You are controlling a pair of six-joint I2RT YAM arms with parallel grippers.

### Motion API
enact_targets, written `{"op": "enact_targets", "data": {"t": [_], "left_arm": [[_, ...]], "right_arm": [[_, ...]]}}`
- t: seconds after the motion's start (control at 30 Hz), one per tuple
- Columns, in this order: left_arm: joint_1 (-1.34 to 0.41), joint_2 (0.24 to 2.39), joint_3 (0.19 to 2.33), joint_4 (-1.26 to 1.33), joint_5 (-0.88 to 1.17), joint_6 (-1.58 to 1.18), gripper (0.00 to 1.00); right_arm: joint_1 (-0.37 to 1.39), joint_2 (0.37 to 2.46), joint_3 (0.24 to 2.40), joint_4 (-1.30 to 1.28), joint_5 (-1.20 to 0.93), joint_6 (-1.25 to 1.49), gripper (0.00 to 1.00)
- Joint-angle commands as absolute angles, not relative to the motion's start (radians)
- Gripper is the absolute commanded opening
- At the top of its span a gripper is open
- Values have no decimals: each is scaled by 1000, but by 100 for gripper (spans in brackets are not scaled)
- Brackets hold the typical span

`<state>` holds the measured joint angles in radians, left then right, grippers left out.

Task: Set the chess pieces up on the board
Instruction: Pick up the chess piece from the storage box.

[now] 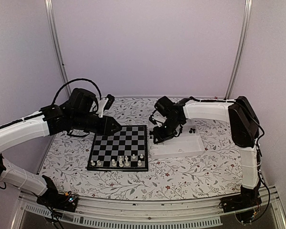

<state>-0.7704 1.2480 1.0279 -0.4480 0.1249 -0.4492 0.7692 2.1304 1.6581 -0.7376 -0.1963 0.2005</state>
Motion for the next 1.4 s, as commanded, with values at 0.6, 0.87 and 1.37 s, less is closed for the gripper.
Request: {"op": "enact_targets", "data": {"t": [0.6, 0.87, 1.37], "left_arm": [[-781, 1218, 977, -433, 124, -520, 37], [-781, 1216, 966, -427, 124, -523, 37], [-781, 1234, 960, -413, 133, -517, 37]], "right_arm": [[840, 2239, 1693, -780, -140, 316, 39], [825, 2138, 1567, -804, -46, 324, 39], [823, 2079, 1617, -761, -150, 392, 39]]}}
